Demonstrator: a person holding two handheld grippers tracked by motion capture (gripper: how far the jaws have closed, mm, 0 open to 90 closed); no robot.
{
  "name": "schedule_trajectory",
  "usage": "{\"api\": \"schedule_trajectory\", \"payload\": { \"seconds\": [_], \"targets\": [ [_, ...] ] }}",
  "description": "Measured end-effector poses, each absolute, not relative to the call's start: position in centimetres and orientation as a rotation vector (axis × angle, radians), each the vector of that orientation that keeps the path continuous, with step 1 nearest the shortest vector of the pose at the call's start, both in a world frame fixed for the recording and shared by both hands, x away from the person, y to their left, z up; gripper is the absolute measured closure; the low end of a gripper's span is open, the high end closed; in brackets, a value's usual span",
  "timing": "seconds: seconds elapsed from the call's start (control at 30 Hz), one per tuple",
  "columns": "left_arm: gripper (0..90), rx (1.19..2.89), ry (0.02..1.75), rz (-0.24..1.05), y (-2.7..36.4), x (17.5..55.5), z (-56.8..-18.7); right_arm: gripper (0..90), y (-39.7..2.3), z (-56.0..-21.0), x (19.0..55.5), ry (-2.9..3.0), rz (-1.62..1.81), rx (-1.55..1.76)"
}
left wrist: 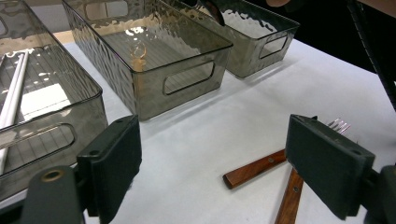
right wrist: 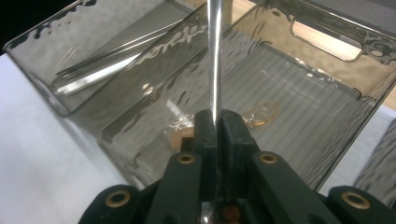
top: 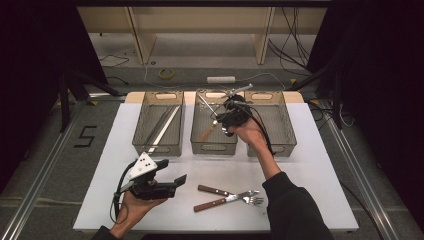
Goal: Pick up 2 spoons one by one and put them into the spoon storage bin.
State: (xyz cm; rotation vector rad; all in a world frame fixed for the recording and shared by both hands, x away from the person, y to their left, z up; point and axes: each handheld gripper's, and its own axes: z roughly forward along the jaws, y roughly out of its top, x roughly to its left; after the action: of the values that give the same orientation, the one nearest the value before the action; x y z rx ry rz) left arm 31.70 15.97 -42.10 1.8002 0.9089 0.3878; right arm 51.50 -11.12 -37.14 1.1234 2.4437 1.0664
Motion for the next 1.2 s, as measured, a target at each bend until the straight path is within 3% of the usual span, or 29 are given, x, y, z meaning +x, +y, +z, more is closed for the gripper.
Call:
{"api": "schedule_trajectory", "payload": {
  "seconds": [0.97,1.07,1.13,1.2],
  "targets": [
    [18.0,1.809,0.896,0.391,15.8,31.6,-42.1,85.0,-9.2,-40.1,53.0,2.452,0.938,1.212],
    [18.0,1.81,0.896,0.39,15.8,31.6,-42.1,81.2,-9.1,-40.4,53.0,2.462,0.944,1.215],
    [17.9,1.812,0.893,0.39,15.8,31.6,-42.2,70.0,-8.9,-40.5,53.1,2.475,0.936,1.233],
    [17.9,1.813,0.893,0.391,15.8,31.6,-42.2,67.8,-8.9,-40.5,53.1,2.485,0.934,1.233]
  ]
}}
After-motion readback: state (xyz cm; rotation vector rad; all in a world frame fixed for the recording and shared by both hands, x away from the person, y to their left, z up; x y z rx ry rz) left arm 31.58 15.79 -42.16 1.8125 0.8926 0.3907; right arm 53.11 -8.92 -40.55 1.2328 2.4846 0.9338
